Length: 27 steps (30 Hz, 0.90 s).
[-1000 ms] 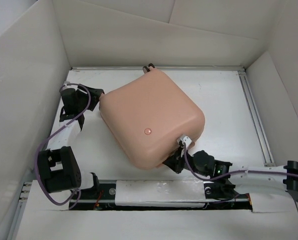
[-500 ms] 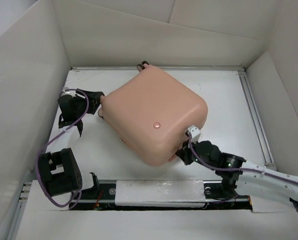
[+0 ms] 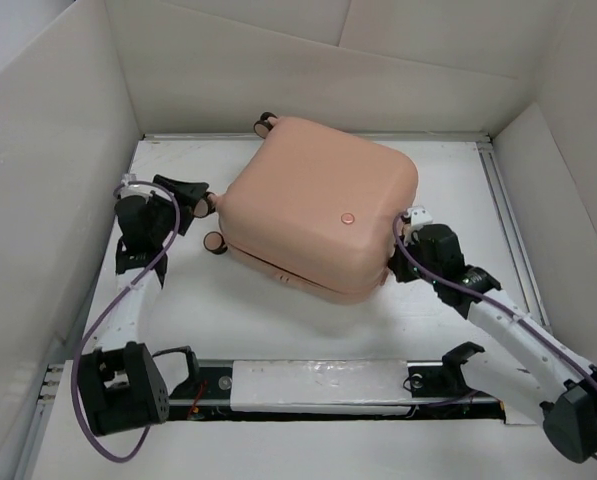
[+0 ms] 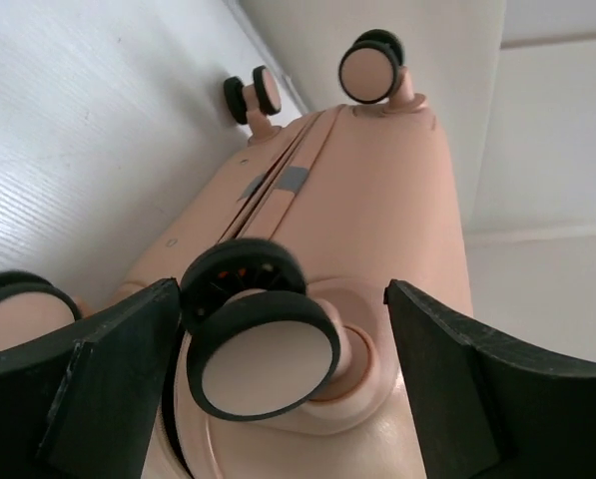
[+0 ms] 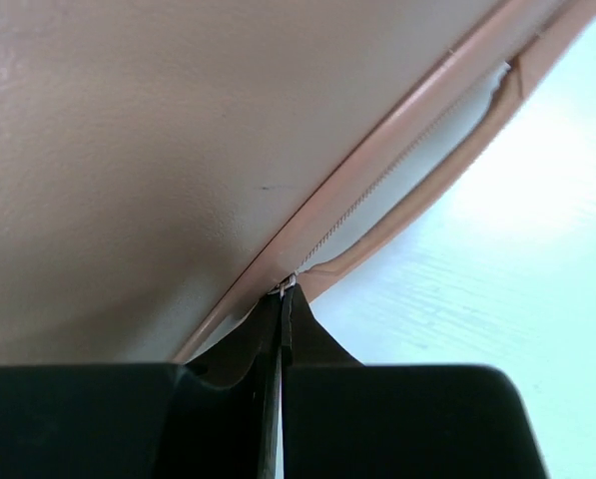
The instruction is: Pack the luggage
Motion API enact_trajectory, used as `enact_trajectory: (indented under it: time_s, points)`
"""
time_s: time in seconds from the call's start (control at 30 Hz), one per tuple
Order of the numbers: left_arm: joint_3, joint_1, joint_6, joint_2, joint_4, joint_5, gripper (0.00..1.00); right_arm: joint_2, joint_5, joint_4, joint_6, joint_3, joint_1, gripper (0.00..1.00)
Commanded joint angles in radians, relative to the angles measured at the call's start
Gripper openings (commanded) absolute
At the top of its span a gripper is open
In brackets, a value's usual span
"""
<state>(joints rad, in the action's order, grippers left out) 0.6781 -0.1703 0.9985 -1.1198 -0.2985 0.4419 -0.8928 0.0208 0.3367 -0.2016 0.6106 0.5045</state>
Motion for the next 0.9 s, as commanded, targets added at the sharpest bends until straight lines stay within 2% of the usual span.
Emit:
enact_trajectory:
  time_s: [0.0,0.13,0.17,0.2,0.23,0.27,0.3,0.33,0.5,0.53,0.6,0.67,0.7,0.77,0.8,0.87]
  points:
    - [0.043,0.005,-0.047,0.133,-0.042,-0.018,0.79,-0.007,-0.107,-0.287,0.047,0.147,-0.083,0.00]
    - [0.054,0.005,-0.069,0.236,-0.014,-0.043,0.84,-0.050,-0.117,-0.330,0.047,0.135,-0.104,0.00]
    - [0.063,0.005,-0.069,0.254,0.001,-0.043,0.78,-0.061,-0.128,-0.340,0.047,0.118,-0.104,0.00]
    - [0.063,0.005,-0.093,0.288,-0.019,-0.019,0.59,-0.061,-0.140,-0.352,0.047,0.098,-0.104,0.00]
    - [0.063,0.005,-0.093,0.305,-0.030,0.009,0.44,-0.070,-0.140,-0.378,0.036,0.088,-0.104,0.00]
    - [0.063,0.018,-0.093,0.320,-0.030,0.038,0.33,-0.070,-0.151,-0.390,0.036,0.078,-0.104,0.00]
    - [0.063,0.034,-0.107,0.336,-0.039,0.079,0.17,-0.081,-0.151,-0.401,0.025,0.078,-0.104,0.00]
    - [0.063,0.096,-0.124,0.365,-0.025,0.080,0.14,-0.081,-0.168,-0.410,0.025,0.065,-0.104,0.00]
    - [0.126,0.316,-0.256,0.403,0.042,0.064,0.14,-0.148,-0.179,-0.488,-0.015,0.034,-0.080,0.00]
    - [0.147,0.353,-0.289,0.388,0.088,0.037,0.15,-0.158,-0.179,-0.489,-0.015,0.034,-0.064,0.00]
    - [0.254,0.515,-0.359,0.286,0.151,-0.035,0.17,-0.179,-0.147,-0.489,-0.015,0.034,-0.038,0.00]
    - [0.361,0.668,-0.467,0.191,0.267,-0.245,0.19,-0.179,-0.124,-0.489,-0.015,0.023,-0.028,0.00]
    - [0.470,0.847,-0.492,0.122,0.306,-0.352,0.19,-0.179,-0.124,-0.489,-0.015,0.014,-0.027,0.00]
    - [0.500,0.983,-0.514,0.121,0.279,-0.567,0.19,-0.140,-0.110,-0.489,-0.024,0.002,-0.027,0.00]
    - [0.509,1.074,-0.514,0.149,0.259,-0.595,0.19,-0.127,-0.110,-0.489,-0.024,0.002,-0.027,0.00]
    - [0.477,1.172,-0.505,0.173,0.222,-0.638,0.14,-0.118,-0.110,-0.463,-0.024,0.002,-0.047,0.00]
